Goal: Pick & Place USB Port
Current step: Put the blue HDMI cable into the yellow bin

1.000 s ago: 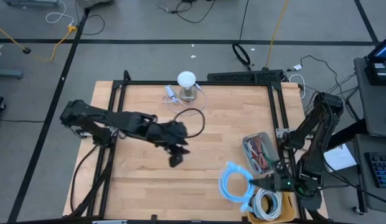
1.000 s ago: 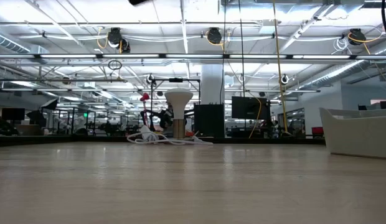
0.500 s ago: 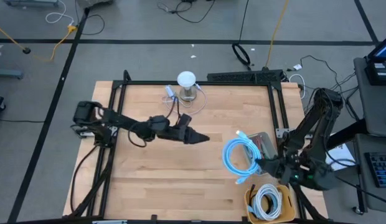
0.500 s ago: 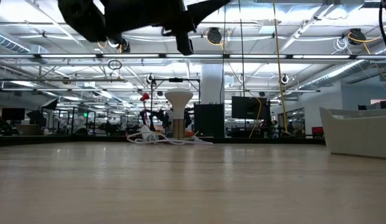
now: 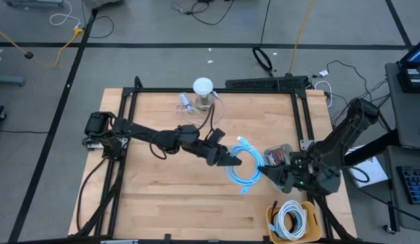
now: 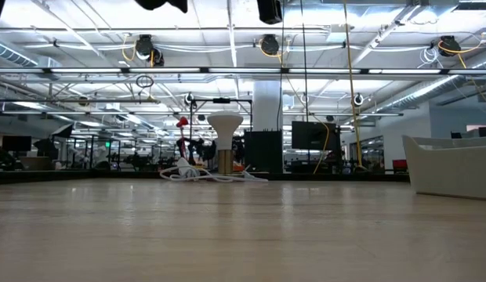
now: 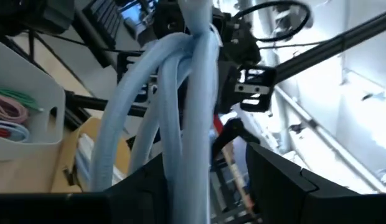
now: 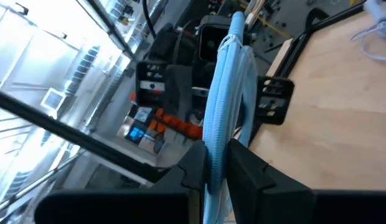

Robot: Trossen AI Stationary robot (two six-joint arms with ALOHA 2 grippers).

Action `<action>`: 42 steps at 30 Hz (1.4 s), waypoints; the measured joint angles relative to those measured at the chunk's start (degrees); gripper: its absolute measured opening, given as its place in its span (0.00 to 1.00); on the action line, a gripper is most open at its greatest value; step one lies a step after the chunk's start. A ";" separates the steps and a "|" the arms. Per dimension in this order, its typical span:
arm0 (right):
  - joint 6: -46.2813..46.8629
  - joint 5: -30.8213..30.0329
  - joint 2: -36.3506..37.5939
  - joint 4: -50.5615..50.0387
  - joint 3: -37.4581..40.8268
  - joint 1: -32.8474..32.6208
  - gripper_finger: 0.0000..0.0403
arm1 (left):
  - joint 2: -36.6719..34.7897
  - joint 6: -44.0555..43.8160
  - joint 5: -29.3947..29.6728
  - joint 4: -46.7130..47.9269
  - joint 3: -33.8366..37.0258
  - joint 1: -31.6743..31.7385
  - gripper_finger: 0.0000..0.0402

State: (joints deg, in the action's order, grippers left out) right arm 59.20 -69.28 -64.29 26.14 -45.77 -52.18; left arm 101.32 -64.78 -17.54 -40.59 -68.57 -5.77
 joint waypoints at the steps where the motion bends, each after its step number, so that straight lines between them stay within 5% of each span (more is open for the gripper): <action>1: -0.06 0.67 0.02 0.00 0.01 0.56 0.07 | 0.00 0.97 -0.13 1.20 -0.49 0.01 0.45; 8: -0.06 2.06 0.06 0.08 0.01 1.29 0.07 | 0.02 2.59 0.93 3.04 -0.69 -0.03 0.42; 14: -0.26 2.11 0.08 0.21 0.01 1.24 0.07 | 0.07 3.39 0.61 4.16 -0.66 0.01 0.06; 21: -1.75 2.37 0.06 2.51 0.03 1.25 0.18 | 0.07 2.32 -0.73 6.97 -0.64 -0.32 0.01; 32: -36.31 10.38 0.91 35.68 0.01 -1.12 0.40 | -0.72 -1.73 -8.89 11.97 -0.66 -1.86 0.00; 42: -47.53 -20.63 7.29 23.86 0.01 -9.00 0.40 | -0.20 -3.42 -9.33 30.08 -0.95 -1.70 0.00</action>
State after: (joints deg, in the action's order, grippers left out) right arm 11.66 -89.91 -57.00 50.00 -45.76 -61.18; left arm 101.12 -68.20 -26.87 -10.51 -69.52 -7.46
